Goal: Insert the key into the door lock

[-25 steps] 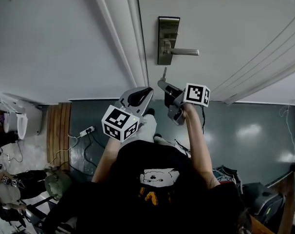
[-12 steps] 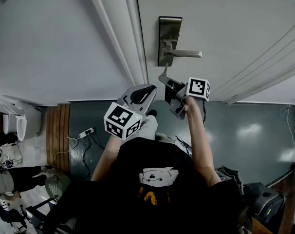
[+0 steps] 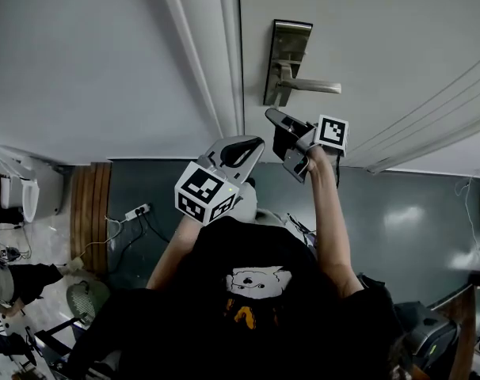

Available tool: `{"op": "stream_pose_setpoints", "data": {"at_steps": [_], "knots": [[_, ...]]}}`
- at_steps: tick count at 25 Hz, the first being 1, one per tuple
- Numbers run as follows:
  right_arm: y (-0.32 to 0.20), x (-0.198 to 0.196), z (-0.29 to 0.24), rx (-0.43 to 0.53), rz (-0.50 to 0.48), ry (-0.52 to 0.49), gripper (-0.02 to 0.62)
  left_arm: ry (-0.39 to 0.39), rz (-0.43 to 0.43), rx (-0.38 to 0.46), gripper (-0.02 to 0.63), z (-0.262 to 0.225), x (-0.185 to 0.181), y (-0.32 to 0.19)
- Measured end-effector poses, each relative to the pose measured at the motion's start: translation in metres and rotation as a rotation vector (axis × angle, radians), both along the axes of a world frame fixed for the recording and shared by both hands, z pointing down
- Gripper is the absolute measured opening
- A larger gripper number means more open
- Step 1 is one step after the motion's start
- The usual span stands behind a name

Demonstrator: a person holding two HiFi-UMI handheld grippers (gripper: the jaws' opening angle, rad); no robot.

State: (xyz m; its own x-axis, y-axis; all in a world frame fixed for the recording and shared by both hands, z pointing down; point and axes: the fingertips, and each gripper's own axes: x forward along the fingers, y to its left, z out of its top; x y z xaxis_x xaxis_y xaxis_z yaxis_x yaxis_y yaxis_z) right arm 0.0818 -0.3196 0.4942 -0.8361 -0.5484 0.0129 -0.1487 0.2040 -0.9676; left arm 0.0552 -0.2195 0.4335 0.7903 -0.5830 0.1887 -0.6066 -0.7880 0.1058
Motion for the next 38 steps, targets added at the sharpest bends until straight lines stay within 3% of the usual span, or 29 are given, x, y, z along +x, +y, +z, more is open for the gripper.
{"op": "stream_pose_setpoints", "data": {"at_steps": [10, 21, 25, 30, 38], "knots": [[-0.015, -0.001, -0.003, -0.016, 0.004, -0.093, 0.021, 0.010, 0.006, 0.002, 0.017, 0.004, -0.003, -0.008], [-0.019, 0.001, -0.002, -0.036, 0.001, -0.127, 0.021, 0.028, -0.013, -0.007, 0.017, 0.007, -0.009, -0.016], [-0.018, 0.004, -0.006, -0.057, 0.000, -0.213, 0.021, 0.027, -0.020, -0.007, 0.017, 0.006, -0.012, -0.017], [-0.016, 0.025, -0.006, -0.079, 0.046, -0.287, 0.021, 0.025, -0.027, -0.008, 0.017, 0.004, -0.014, -0.017], [-0.019, 0.030, -0.007, -0.116, 0.123, -0.281, 0.021, 0.031, -0.041, -0.009, 0.017, 0.001, -0.019, -0.016]]}}
